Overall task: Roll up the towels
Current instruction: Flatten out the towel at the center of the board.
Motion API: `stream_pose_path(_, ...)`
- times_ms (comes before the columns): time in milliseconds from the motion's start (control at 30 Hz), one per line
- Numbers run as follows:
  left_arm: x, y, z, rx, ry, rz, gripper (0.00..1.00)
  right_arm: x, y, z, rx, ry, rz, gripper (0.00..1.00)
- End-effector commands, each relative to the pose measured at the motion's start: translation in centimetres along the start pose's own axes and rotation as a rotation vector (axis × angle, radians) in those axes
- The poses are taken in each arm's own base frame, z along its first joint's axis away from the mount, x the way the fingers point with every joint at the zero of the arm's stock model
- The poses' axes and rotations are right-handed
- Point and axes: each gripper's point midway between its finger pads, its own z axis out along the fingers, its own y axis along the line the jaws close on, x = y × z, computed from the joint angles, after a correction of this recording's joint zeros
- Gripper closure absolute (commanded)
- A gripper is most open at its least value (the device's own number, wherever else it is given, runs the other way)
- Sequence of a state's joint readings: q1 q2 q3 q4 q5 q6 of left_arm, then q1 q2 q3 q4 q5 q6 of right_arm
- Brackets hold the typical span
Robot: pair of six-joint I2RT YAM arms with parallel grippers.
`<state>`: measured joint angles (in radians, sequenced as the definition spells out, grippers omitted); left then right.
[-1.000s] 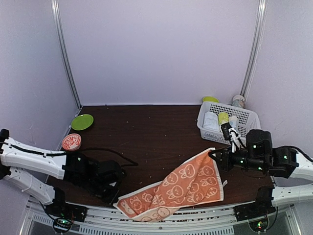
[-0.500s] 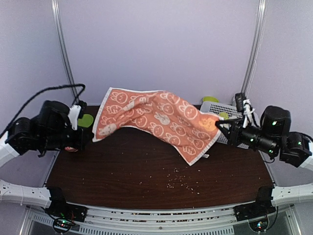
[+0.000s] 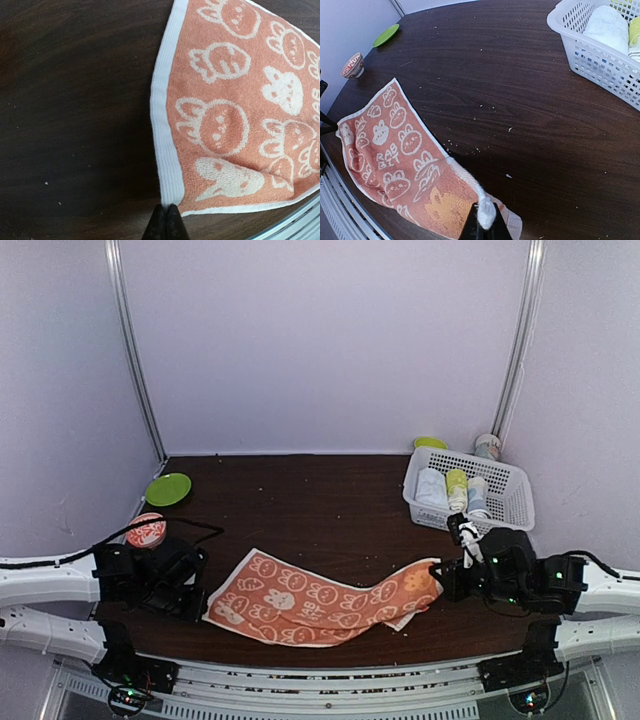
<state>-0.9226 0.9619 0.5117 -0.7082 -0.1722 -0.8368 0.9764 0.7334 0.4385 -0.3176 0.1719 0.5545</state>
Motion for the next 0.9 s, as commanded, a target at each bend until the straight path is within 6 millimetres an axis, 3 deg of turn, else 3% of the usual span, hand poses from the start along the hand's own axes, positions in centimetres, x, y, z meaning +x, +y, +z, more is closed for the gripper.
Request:
stream_pose_path(0, -1.3, -0.7, -1.2, 0.035, -0.046, -0.022, 1.00, -0.8, 0.2, -0.1, -0.002, -0.023, 0.018, 1.00)
stream_pose_path(167, -1.1, -0.9, -0.9, 0.035, -0.029, -0.024, 1.00, -2.6, 0.9, 0.5, 0.002, -0.060, 0.033, 1.00)
stream_pose_path(400, -3.0, -0.6, -1.3, -0.009, -0.097, -0.081, 1.00, -11.6, 0.4, 1.8, 0.138, -0.176, 0.107, 1.00)
stream_pose_path(500, -3.7, -0.2, -1.9, -0.013, -0.151, -0.119, 1.00, -13.3, -1.1, 4.5, 0.230, -0.110, 0.136, 1.00)
stream_pose_path(533, -3.8, -0.1, -1.8, -0.014, -0.160, -0.129, 1.00, -12.6, -1.6, 5.7, 0.256, -0.055, 0.140, 0.96)
stream_pose_path(600, -3.9, -0.1, -1.8, -0.012, -0.172, -0.147, 1.00, -11.2, -2.0, 7.2, 0.289, 0.027, 0.129, 0.71)
stream_pose_path(667, -4.1, -0.2, -1.6, -0.008, -0.176, -0.158, 1.00, -9.8, -2.2, 7.5, 0.294, 0.055, 0.130, 0.55)
stream_pose_path(767, -4.4, -0.7, -1.3, 0.005, -0.181, -0.170, 1.00, -8.0, -2.3, 6.2, 0.279, 0.065, 0.143, 0.44)
stream_pose_path(867, -4.8, -1.2, -1.0, 0.009, -0.181, -0.161, 1.00, -5.4, -2.8, 4.7, 0.294, 0.106, 0.139, 0.43)
